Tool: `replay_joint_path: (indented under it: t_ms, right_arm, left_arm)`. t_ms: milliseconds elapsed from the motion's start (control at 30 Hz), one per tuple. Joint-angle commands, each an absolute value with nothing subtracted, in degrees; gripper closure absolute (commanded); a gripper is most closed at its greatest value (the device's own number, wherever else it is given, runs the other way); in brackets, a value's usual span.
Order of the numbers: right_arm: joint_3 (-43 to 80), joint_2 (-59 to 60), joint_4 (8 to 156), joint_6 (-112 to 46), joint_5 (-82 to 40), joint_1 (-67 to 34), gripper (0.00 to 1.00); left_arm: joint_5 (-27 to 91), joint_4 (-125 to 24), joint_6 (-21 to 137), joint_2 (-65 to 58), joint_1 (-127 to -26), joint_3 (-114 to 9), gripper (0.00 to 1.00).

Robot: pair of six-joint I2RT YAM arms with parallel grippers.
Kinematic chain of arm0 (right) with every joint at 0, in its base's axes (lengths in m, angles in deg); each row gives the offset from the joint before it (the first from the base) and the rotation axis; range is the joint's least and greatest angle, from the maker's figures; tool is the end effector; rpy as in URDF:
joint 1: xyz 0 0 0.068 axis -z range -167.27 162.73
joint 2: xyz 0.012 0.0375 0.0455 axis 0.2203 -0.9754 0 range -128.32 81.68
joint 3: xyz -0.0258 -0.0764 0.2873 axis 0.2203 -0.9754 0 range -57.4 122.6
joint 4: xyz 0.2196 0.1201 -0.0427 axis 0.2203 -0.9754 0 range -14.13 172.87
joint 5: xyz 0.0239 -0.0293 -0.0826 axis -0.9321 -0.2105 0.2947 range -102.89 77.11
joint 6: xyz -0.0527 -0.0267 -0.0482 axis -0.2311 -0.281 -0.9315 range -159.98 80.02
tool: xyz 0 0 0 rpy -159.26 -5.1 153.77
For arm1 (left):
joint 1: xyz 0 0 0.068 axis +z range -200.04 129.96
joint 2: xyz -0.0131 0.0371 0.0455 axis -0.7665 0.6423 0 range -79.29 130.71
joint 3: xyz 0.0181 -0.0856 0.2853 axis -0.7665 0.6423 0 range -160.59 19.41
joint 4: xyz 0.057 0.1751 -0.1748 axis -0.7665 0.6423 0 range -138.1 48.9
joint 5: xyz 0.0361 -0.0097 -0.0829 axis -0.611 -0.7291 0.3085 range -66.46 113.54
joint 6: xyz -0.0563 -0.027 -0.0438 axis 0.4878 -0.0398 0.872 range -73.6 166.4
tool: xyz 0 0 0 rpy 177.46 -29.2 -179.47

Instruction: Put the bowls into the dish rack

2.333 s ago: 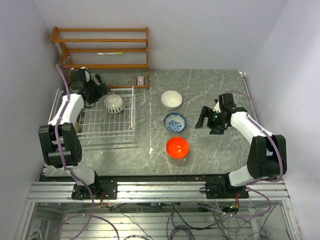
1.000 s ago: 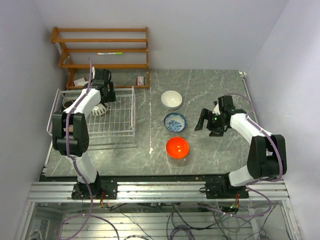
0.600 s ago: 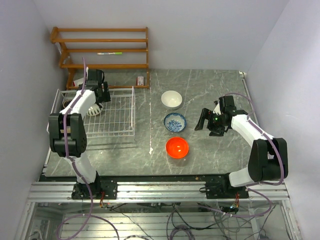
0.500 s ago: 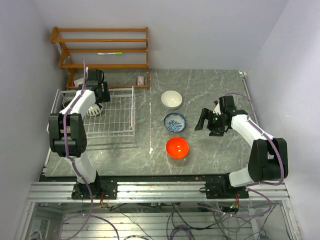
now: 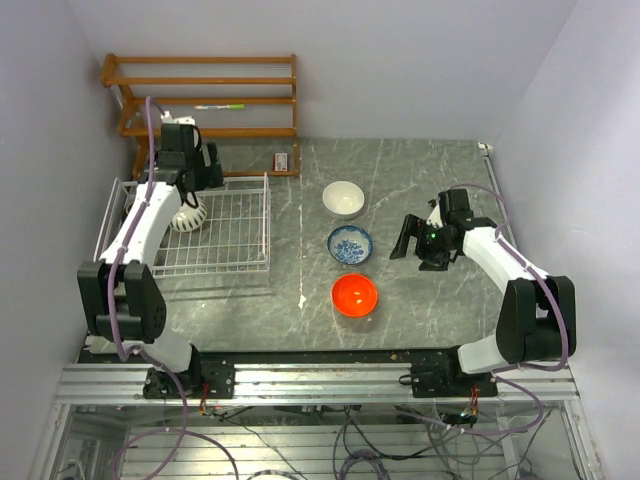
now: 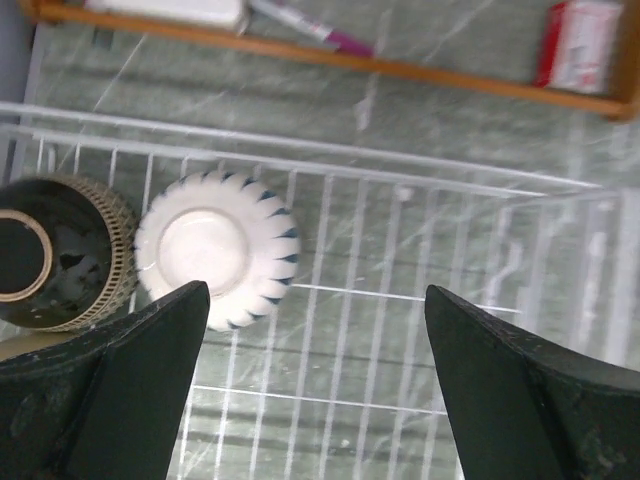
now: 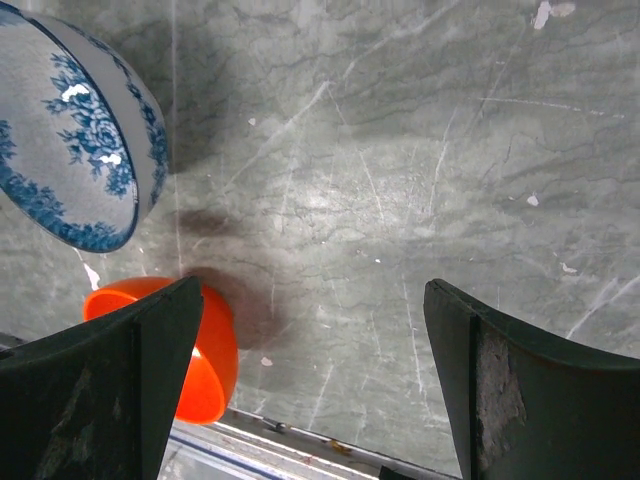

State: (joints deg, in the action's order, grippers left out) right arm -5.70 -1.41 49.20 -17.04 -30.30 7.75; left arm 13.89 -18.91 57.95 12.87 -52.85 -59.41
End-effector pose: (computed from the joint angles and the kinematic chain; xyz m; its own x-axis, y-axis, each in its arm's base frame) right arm 0.2730 0.0432 0.2066 -0.9131 0.2937 -0.2828 0.1599 0.8960 0.4142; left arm 0.3768 -0.0078 0.3144 -0.6463 -0.1660 -0.7449 -0.2088 0.9773 -0.0366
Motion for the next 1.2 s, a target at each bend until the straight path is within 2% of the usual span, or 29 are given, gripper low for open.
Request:
replay_joint_path:
  t_ms: [0, 200, 400, 567, 800, 1167]
  right_arm:
    - [-1.2, -0.8, 47.6, -16.6, -29.6, 8.1, 0.08]
    - [4.9, -1.3, 45.1, -15.9, -28.6, 8.2, 0.07]
    - [7.0, -0.7, 44.7, -14.4, -27.1, 8.2, 0.07]
    - [6.4, 1.2, 44.6, -12.0, -24.1, 9.5, 0.07]
    - [3.9, 2.7, 44.0, -12.6, -24.3, 13.2, 0.07]
    - [1.3, 3.0, 45.2, -12.7, -27.1, 14.8, 0.07]
  left_arm:
    - [17.0, -18.9, 57.8, 7.2, -59.8, -63.5, 0.01]
    - [20.9, -22.2, 59.4, 9.7, -70.7, -68.7, 0.01]
    - [20.5, -18.1, 56.4, 23.3, -82.1, -84.1, 0.01]
    - [23.0, -17.7, 55.9, 34.1, -88.6, -92.3, 0.03]
    - [24.4, -14.1, 52.8, 46.4, -94.9, -101.4, 0.07]
    - [18.5, -15.0, 50.9, 59.1, -96.2, -108.3, 0.11]
